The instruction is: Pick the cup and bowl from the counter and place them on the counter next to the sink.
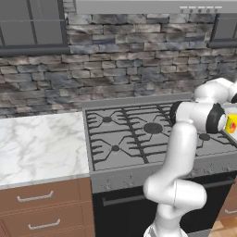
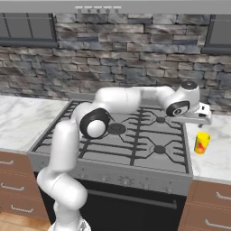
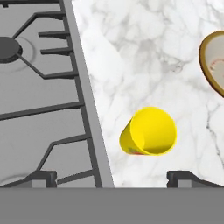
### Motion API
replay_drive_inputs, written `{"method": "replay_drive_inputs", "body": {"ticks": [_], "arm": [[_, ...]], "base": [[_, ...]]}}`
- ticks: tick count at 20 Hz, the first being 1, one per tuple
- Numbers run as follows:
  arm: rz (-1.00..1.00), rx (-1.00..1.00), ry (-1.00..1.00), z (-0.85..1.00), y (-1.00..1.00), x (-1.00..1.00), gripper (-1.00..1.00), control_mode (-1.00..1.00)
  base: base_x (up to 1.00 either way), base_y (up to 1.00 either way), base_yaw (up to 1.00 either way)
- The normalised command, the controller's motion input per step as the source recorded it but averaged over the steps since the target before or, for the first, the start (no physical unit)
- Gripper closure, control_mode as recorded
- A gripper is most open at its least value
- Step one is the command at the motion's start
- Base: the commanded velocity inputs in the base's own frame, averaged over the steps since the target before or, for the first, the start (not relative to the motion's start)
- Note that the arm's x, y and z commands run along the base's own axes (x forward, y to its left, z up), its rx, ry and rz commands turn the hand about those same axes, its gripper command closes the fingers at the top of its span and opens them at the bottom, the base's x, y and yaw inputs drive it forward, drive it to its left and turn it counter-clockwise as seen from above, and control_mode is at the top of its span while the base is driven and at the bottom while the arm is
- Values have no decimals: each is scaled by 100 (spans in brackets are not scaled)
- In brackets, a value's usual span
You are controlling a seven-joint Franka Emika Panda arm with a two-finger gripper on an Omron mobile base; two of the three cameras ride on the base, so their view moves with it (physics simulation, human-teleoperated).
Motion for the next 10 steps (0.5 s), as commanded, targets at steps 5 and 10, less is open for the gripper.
{"method": "replay_drive_inputs", "body": {"ticks": [5, 10], "arm": [[0, 0, 0, -6, -11, -1, -100, -100], [0, 0, 0, -6, -13, 0, -100, -100]], "base": [[0, 0, 0], [0, 0, 0]]}}
